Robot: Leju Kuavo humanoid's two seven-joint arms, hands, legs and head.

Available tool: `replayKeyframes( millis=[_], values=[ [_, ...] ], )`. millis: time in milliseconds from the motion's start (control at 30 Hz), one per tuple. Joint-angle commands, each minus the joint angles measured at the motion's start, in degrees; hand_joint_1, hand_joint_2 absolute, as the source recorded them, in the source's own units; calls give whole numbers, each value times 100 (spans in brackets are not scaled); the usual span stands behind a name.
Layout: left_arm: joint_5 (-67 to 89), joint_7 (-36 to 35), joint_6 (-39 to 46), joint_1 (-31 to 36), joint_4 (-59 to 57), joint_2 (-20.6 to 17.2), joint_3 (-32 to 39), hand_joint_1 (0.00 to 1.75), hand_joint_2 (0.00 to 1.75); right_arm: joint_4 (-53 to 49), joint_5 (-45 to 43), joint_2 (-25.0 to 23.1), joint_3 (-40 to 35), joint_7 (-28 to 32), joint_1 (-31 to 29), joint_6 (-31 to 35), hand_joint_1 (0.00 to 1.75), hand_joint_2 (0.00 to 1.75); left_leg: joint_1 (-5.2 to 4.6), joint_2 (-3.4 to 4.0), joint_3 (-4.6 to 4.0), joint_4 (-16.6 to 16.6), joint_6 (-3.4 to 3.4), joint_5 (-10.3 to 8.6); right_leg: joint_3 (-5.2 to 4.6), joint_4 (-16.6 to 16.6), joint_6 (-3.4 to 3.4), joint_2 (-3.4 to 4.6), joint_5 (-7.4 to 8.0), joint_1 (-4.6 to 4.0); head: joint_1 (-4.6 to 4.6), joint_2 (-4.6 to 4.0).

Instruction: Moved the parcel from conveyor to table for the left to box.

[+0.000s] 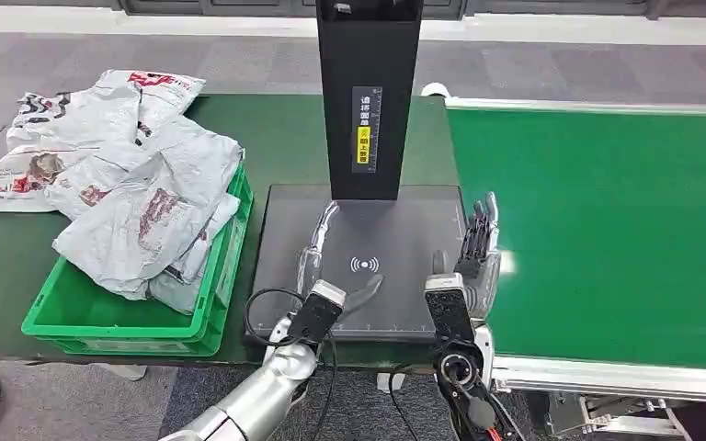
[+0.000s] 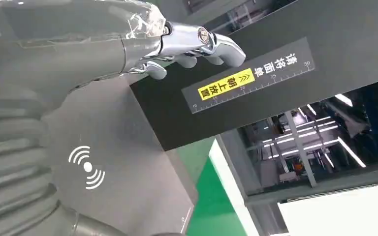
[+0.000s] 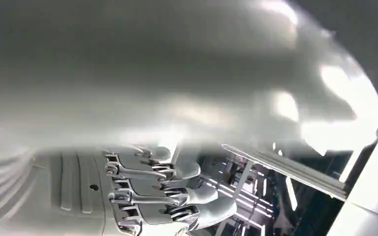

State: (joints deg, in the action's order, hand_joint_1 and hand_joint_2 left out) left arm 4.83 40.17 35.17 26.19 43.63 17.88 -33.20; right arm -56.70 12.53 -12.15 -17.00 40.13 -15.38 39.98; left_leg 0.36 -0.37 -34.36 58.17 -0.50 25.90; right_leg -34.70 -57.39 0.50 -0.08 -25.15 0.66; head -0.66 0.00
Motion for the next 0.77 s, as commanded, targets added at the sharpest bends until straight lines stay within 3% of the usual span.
replayKeyframes(
  millis=[33, 400, 433, 767],
  values=[
    [-58, -17, 21, 202, -301, -194, -232, 0, 175, 362, -39, 133, -253, -13, -256, 2, 0, 175, 1, 11, 13, -7, 0, 1, 10, 7, -2, 8, 2, -1, 0, 2],
    [-118, -17, -24, 194, -280, -201, -202, 0, 175, 363, -77, 145, -275, -13, -255, 2, 0, 175, 1, 8, 10, -5, 0, 1, 8, 5, -2, 6, 1, -1, 0, 0],
    [-118, -17, -24, 194, -280, -201, -202, 0, 0, 363, -77, 145, -275, -13, -255, 2, 0, 175, 0, 12, 17, -9, 0, 1, 13, 9, -3, 10, 2, -1, 0, 2],
    [-126, -17, -47, 173, -239, -230, -198, 0, 0, 336, -81, 162, -293, -13, -232, 2, 0, 175, 1, 10, 13, -7, 0, 1, 10, 8, -2, 8, 2, -2, 0, 2]
  ],
)
